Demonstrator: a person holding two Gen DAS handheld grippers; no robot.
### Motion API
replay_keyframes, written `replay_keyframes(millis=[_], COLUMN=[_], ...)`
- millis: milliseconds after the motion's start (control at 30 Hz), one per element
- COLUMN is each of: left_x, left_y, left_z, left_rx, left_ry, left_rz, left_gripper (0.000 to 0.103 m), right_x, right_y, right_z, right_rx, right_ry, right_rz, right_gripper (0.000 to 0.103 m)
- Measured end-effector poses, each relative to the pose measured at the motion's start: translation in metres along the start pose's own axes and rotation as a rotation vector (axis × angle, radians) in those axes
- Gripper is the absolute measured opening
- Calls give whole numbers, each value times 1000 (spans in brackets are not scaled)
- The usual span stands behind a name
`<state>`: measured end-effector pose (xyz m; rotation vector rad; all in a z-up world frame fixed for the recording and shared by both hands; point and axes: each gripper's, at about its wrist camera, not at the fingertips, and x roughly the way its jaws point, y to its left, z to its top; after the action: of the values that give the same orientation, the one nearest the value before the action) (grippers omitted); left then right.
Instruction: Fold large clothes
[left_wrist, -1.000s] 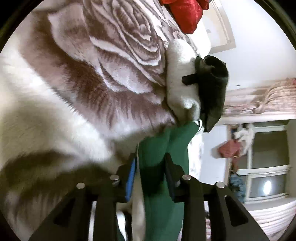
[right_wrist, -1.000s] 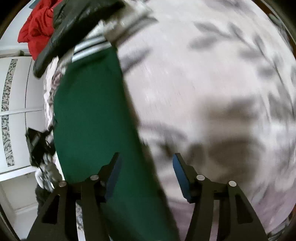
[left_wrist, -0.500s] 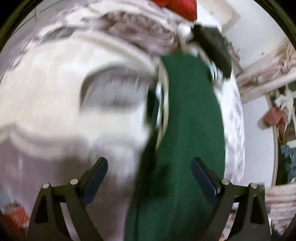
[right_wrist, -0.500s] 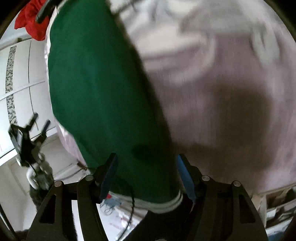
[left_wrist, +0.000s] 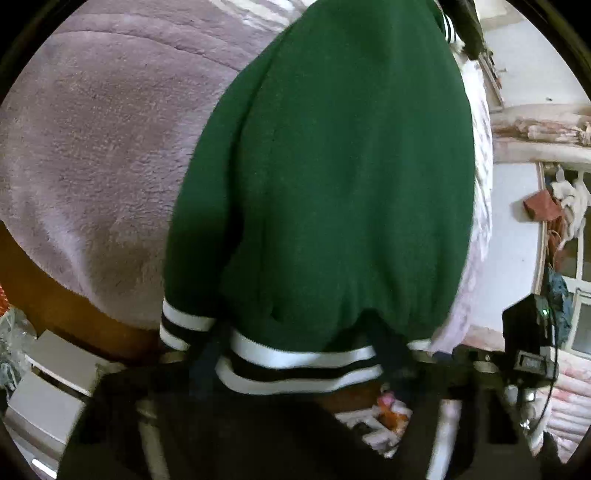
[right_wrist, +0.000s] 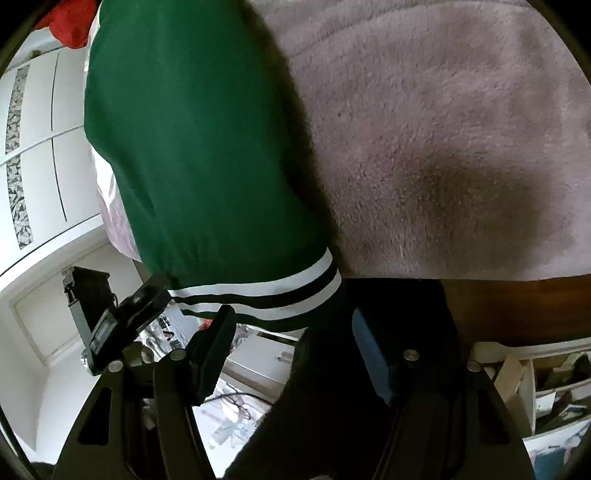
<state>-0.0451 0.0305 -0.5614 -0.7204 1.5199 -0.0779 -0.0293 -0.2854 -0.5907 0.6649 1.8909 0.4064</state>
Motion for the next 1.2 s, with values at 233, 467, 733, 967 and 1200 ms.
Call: replay_keyframes(millis=[233, 467, 733, 967, 1200], left_x=[-43, -73, -9, -7, 37], left_y=[-9, 10, 67, 76, 60], left_z=[-8, -1, 5, 0, 27], left_rx=[22, 19, -83, -97, -47], left_ry=[-133, -171, -43, -40, -11], left_rz=[-125, -121, -178, -264, -297], left_gripper=[14, 13, 39, 72, 88], right_x=[27, 20, 69, 74, 142], right_y=[10, 42, 23, 21, 28], right_z=[14, -28, -32, -6, 29], right_rx=[-27, -97, -44, -121, -101], right_ry=[-52, -114, 38, -15, 103], right_rz=[110, 92, 36, 138, 343], right_gripper=[55, 0, 1, 84, 86])
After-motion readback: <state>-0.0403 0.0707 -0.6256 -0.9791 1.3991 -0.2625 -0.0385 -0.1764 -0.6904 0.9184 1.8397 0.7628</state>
